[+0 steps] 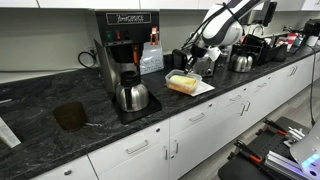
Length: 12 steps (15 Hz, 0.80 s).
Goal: Move the lunchbox containing bread to the right side of the countertop
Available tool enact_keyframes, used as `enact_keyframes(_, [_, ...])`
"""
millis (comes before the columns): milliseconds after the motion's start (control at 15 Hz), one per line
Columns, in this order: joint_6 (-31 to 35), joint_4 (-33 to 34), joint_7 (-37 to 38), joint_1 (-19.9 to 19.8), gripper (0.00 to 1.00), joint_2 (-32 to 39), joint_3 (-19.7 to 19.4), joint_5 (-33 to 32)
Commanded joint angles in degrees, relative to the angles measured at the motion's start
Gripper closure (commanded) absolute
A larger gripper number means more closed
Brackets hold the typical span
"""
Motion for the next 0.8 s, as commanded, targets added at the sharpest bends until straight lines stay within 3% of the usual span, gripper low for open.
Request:
enact_keyframes(0, [-0.85, -5.68, 10.71, -0.24, 0.98, -8.87, -6.0, -15.31])
enact_keyframes(133, [-2.45, -7.77, 16.8, -2.37, 0.98, -13.42, -8.09, -23.08])
enact_keyframes(267, [-4.44, -9.56, 20.77, -4.06, 0.98, -17.18, -9.22, -26.82])
enact_keyframes(533, [-7.98, -13.02, 25.23, -5.91, 0.98, -22.84, -10.29, -28.13])
enact_keyframes(733, [-7.14, -12.24, 22.94, -4.36, 0.93, -21.34, -11.18, -26.64])
